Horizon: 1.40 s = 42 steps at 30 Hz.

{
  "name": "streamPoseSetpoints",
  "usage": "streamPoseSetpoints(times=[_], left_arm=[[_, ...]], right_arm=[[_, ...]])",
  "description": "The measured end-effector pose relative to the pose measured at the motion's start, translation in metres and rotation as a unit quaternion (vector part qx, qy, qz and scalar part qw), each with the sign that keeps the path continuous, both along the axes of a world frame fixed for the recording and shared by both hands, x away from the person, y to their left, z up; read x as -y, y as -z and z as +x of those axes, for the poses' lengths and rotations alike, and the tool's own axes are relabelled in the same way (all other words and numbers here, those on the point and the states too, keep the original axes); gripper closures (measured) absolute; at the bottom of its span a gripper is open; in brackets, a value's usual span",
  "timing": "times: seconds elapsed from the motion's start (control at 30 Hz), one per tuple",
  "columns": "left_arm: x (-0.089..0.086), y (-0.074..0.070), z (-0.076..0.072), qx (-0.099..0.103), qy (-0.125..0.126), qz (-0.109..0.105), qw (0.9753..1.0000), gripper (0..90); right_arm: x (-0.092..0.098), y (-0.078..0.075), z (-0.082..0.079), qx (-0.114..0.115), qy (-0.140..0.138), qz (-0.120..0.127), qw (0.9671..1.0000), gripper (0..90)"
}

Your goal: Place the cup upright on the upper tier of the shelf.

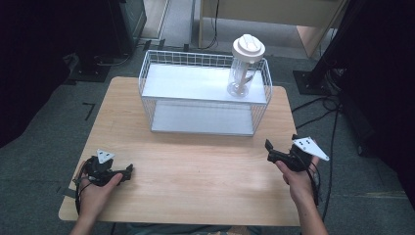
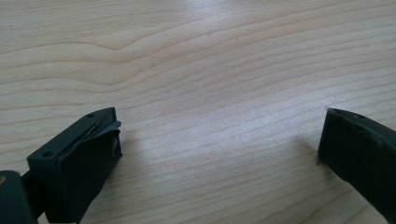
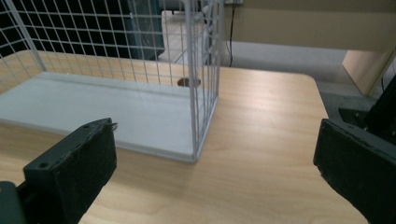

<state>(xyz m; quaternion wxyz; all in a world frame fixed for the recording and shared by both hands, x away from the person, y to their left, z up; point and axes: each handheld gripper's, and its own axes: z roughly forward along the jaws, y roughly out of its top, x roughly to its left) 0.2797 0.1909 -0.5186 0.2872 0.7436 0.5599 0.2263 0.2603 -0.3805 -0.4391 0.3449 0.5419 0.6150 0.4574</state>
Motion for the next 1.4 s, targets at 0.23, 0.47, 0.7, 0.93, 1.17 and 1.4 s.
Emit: streamPoseSetpoints(times=[0.23, 0.47, 0.7, 0.93, 1.17, 1.4], left_arm=[[0.0, 0.0, 0.0, 0.0, 0.0, 0.0, 1.0, 0.0], [0.0, 0.0, 0.0, -0.001, 0.0, 0.0, 1.0, 0.0], [0.0, 0.0, 0.0, 0.0, 0.0, 0.0, 1.0, 0.0], [0.0, 0.0, 0.0, -0.001, 0.0, 0.0, 1.0, 0.0], [0.0, 0.0, 0.0, -0.001, 0.0, 0.0, 1.0, 0.0], [0.0, 0.0, 0.0, 0.0, -0.001, 0.0, 1.0, 0.0]], right_arm=[[0.013, 0.021, -0.011, -0.021, 0.016, 0.003, 0.9996, 0.0], [0.02, 0.039, -0.024, -0.046, 0.026, 0.0, 0.9986, 0.0], [0.027, 0.055, -0.04, -0.074, 0.033, -0.006, 0.9967, 0.0], [0.024, 0.071, -0.058, -0.114, 0.031, -0.023, 0.9928, 0.0], [0.019, 0.084, -0.056, -0.168, 0.032, -0.058, 0.9836, 0.0], [0.018, 0.087, -0.051, -0.203, 0.026, -0.053, 0.9774, 2.6]])
